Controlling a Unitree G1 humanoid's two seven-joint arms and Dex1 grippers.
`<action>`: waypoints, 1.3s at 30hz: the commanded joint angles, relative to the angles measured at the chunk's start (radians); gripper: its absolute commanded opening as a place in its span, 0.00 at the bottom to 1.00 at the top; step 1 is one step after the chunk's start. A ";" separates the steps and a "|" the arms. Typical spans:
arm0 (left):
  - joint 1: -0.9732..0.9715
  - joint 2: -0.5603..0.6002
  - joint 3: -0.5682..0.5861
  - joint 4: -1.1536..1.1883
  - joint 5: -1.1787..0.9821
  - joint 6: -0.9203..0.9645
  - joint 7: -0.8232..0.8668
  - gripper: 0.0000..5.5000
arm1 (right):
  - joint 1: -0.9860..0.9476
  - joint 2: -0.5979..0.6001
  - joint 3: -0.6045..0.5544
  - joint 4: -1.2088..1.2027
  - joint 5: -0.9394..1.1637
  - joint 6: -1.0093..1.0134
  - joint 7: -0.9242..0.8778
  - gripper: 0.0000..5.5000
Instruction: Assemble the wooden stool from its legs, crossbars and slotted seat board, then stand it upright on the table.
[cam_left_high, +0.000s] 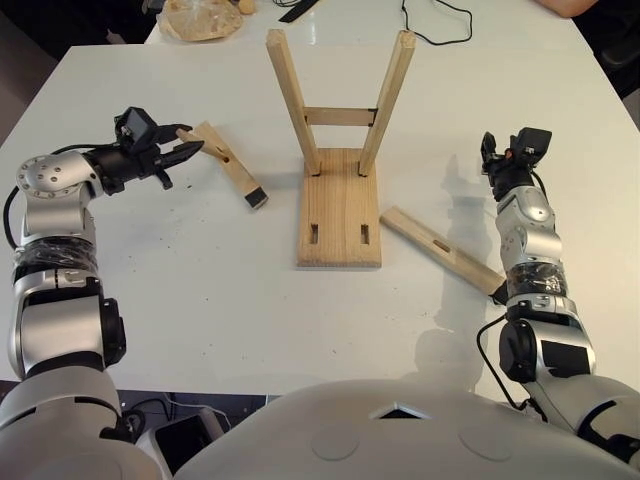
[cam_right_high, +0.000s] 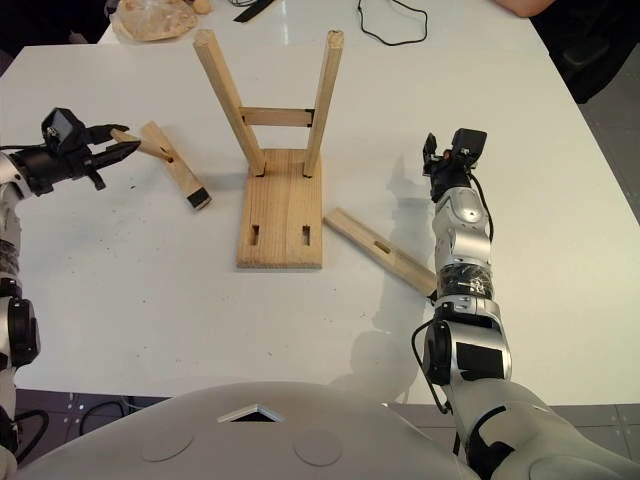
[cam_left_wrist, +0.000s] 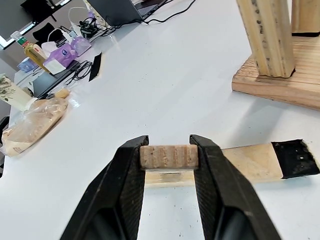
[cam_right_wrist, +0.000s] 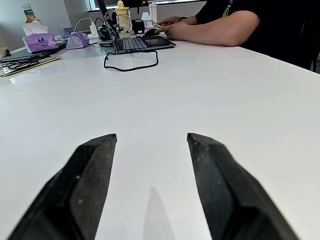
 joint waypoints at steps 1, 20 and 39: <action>0.004 0.014 -0.047 -0.048 0.013 0.097 -0.070 0.24 | 0.008 0.003 -0.006 0.007 -0.006 -0.007 -0.013 0.47; -0.047 0.090 -0.250 -0.316 -0.007 0.539 -0.378 0.24 | 0.137 0.053 -0.034 -0.074 0.000 -0.021 -0.085 0.47; -0.100 -0.015 -0.393 -0.067 0.059 0.402 -0.458 0.24 | 0.126 0.078 -0.024 -0.050 -0.015 -0.024 -0.114 0.47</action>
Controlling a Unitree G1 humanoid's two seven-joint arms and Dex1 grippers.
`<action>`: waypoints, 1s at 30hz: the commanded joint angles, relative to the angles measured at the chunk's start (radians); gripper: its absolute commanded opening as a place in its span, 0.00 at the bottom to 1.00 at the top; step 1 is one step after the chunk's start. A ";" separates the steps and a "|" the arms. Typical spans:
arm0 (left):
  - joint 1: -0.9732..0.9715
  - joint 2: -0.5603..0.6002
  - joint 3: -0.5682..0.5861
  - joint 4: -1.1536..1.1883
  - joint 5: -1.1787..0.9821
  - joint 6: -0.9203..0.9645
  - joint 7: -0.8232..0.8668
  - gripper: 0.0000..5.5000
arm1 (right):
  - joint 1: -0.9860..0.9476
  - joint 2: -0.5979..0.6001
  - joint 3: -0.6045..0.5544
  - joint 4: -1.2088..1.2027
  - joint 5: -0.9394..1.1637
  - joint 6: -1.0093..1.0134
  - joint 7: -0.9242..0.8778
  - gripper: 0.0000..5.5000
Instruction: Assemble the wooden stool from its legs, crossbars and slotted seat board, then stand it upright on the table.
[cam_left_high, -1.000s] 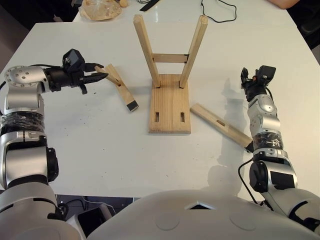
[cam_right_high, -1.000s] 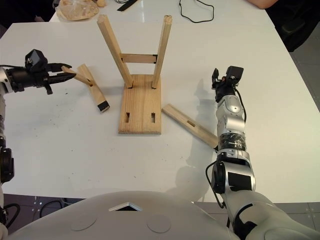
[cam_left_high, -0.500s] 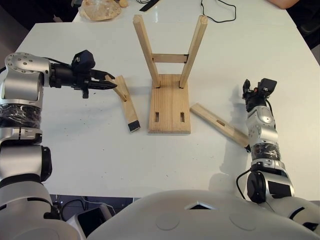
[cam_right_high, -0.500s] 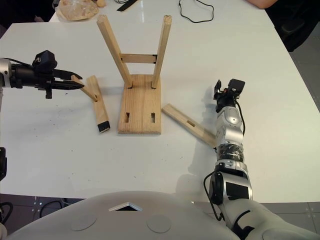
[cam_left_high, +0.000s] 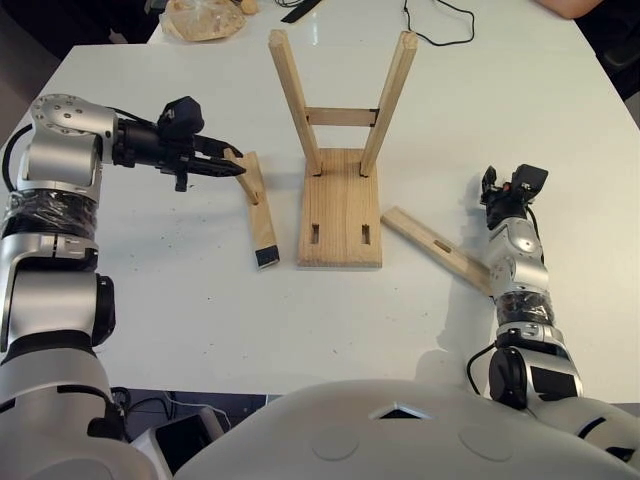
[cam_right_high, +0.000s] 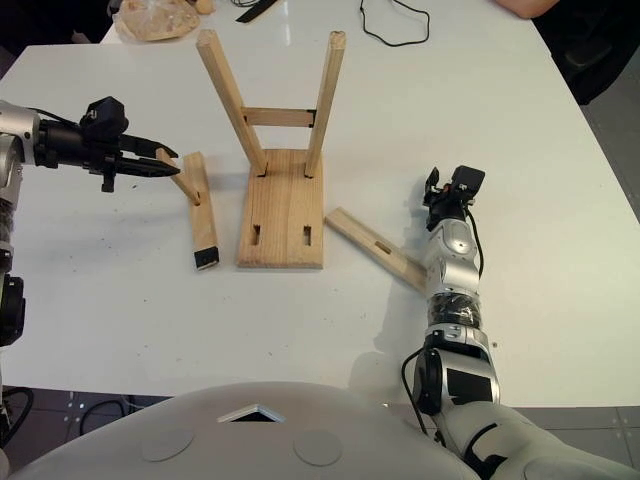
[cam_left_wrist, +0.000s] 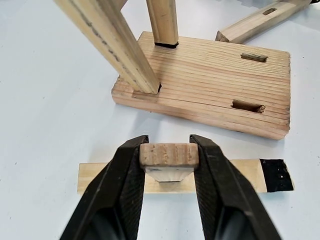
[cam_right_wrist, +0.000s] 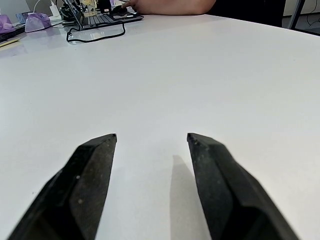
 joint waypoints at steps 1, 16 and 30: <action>0.090 -0.051 -0.102 0.092 0.100 -0.013 -0.034 0.24 | -0.025 0.000 -0.001 0.020 -0.004 -0.007 -0.005 0.47; 0.419 0.127 0.221 -0.463 -0.060 0.045 0.162 0.41 | 0.058 -0.012 -0.042 0.014 -0.008 -0.031 -0.023 0.47; 0.570 -0.589 0.695 -0.971 -0.141 0.303 1.465 0.41 | 0.069 -0.081 0.068 0.041 -0.119 -0.008 0.044 0.47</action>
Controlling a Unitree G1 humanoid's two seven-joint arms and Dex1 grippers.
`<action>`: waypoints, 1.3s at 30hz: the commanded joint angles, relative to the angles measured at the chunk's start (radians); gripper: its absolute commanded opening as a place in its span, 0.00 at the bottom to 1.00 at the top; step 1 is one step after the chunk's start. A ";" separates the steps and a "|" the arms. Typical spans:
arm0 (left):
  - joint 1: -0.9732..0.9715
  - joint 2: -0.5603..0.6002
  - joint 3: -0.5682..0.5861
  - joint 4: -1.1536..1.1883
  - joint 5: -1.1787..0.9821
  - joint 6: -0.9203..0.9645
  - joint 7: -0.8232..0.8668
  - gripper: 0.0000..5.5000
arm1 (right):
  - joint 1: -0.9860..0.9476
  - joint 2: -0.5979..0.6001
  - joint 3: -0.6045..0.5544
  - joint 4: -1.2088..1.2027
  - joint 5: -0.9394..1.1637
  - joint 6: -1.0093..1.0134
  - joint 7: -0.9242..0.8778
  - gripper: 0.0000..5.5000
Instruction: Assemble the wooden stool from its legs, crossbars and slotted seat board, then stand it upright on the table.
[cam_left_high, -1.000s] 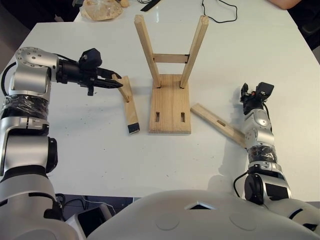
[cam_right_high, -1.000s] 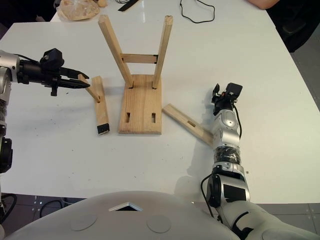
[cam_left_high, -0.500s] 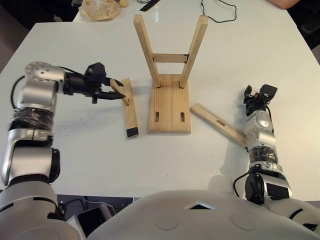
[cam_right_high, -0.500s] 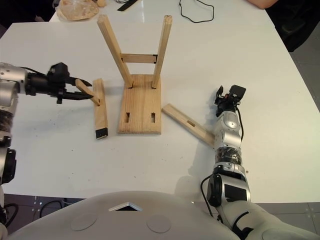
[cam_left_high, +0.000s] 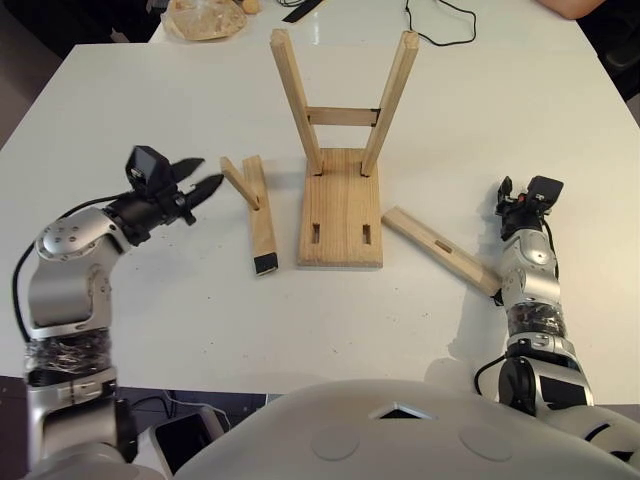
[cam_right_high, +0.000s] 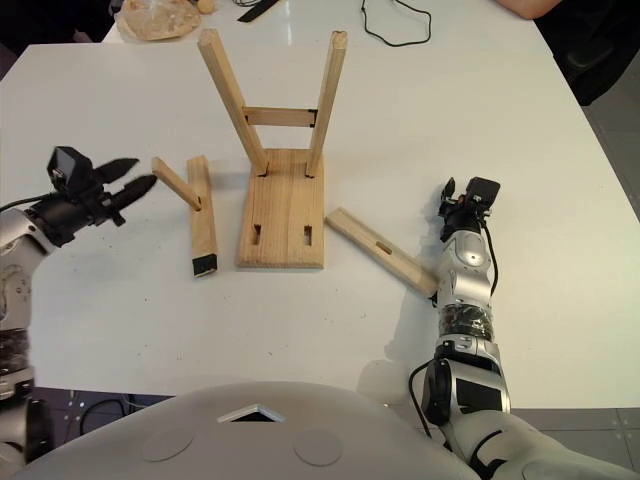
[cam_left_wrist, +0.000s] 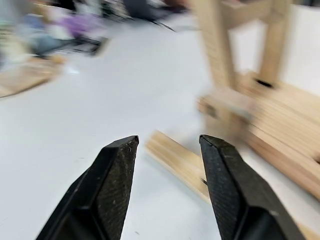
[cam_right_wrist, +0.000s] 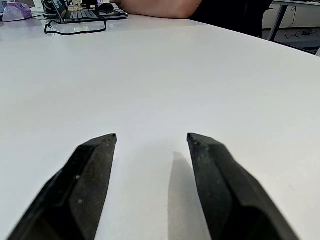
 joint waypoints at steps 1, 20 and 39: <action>-0.161 -0.386 0.163 -0.172 0.038 0.025 0.674 0.41 | 0.006 -0.037 0.093 0.043 -0.088 0.042 0.049 0.47; -0.138 -0.544 -0.058 -0.247 -0.029 0.269 0.790 0.41 | -0.065 -0.025 0.146 0.226 -0.145 -0.053 -0.009 0.47; -0.132 -0.547 -0.171 -0.247 0.118 0.108 0.780 0.41 | -0.058 -0.017 0.142 0.264 -0.149 -0.086 -0.011 0.47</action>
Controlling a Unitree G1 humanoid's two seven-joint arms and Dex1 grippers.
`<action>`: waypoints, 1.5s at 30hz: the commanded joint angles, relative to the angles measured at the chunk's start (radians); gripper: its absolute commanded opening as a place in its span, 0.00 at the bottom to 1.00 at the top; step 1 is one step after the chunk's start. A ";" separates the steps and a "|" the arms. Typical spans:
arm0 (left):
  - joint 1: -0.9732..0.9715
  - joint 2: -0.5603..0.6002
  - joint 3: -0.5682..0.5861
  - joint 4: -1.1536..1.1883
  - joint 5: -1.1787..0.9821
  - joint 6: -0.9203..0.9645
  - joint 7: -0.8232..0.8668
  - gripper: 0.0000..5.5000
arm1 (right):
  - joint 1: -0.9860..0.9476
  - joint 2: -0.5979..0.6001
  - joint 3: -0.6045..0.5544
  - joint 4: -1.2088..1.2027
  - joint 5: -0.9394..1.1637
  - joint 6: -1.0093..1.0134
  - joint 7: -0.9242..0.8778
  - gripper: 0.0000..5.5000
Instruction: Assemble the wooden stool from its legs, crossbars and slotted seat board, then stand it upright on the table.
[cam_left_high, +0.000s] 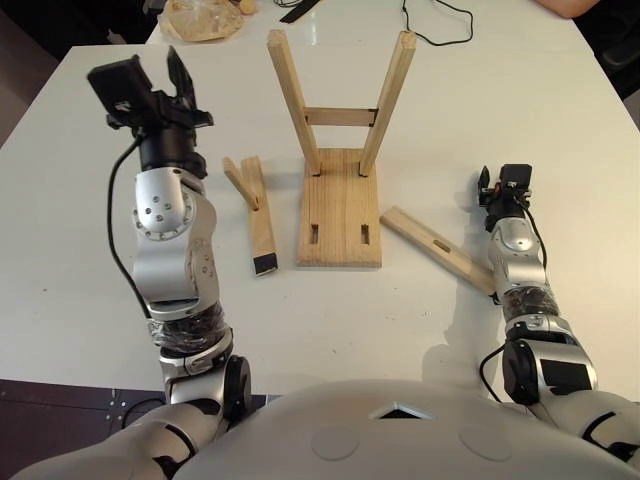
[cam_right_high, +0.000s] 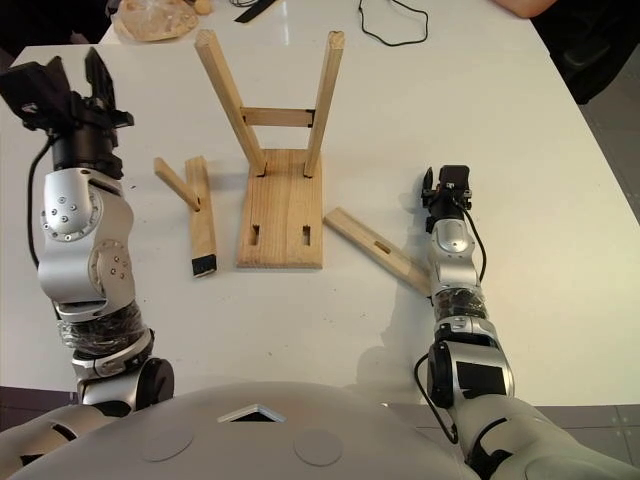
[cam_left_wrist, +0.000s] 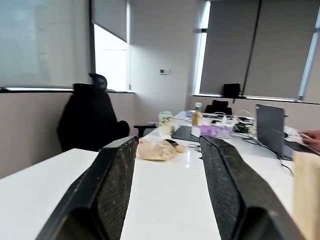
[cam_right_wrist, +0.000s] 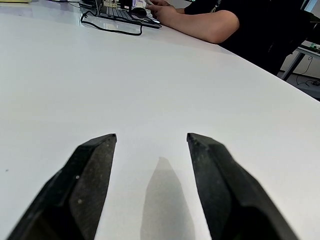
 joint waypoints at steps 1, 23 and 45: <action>0.082 -0.052 -0.039 0.139 -0.074 0.083 -0.072 0.41 | 0.046 0.022 0.010 0.066 -0.003 0.035 0.004 0.47; 0.381 -0.021 0.114 -0.140 0.129 0.071 0.037 0.41 | 0.129 -0.005 -0.009 0.081 -0.005 -0.005 -0.029 0.47; 0.664 -0.048 -0.178 -0.170 -0.036 0.132 -0.172 0.65 | 0.164 -0.040 0.017 0.151 -0.029 -0.050 -0.033 0.47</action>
